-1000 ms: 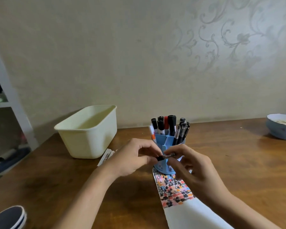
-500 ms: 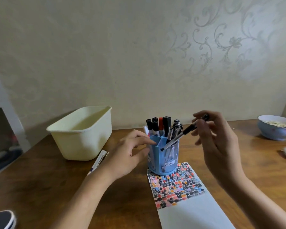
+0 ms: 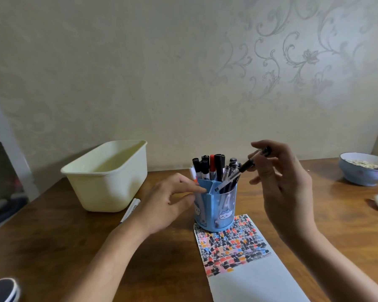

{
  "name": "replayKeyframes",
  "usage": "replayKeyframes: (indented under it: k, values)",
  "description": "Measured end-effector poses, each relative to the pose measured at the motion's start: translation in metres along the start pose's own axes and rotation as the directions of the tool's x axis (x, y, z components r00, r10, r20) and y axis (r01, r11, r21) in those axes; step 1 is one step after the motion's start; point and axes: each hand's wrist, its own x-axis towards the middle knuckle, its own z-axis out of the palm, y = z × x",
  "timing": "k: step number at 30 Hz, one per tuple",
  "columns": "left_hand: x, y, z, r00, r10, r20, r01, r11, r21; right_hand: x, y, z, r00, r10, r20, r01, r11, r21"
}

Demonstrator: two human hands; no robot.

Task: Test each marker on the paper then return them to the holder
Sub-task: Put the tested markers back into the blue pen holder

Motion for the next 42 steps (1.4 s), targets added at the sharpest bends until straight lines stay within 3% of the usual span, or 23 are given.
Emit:
replayKeyframes:
  k: [9, 25, 29, 33, 37, 42]
  values:
    - [0.001, -0.003, 0.000, 1.000, 0.002, -0.002, -0.002, 1.000, -0.009, -0.005, 0.009, 0.013, 0.992, -0.014, 0.125, 0.048, 0.960, -0.276]
    - [0.001, -0.009, -0.015, 0.999, 0.048, -0.026, -0.050, 0.996, -0.073, -0.028, 0.013, 0.019, 0.952, -0.006, 0.305, 0.110, 0.939, -0.325]
    - [-0.004, -0.028, -0.037, 0.995, -0.092, -0.032, 0.096, 0.988, 0.120, -0.039, 0.008, 0.020, 0.941, 0.006, 0.338, 0.104, 0.946, -0.306]
    - [-0.013, -0.050, -0.053, 0.950, -0.306, 0.053, 0.272, 0.901, 0.338, -0.056, 0.001, 0.025, 0.869, 0.033, 0.494, 0.058, 0.984, -0.168]
    - [-0.017, -0.064, -0.048, 0.913, -0.391, 0.114, 0.284, 0.811, 0.511, -0.068, 0.002, 0.031, 0.774, 0.044, 0.631, 0.033, 0.994, -0.109]
    - [-0.016, -0.064, -0.042, 0.904, -0.406, 0.134, 0.264, 0.777, 0.572, -0.068, 0.007, 0.030, 0.751, 0.085, 0.655, 0.000, 0.992, -0.129]
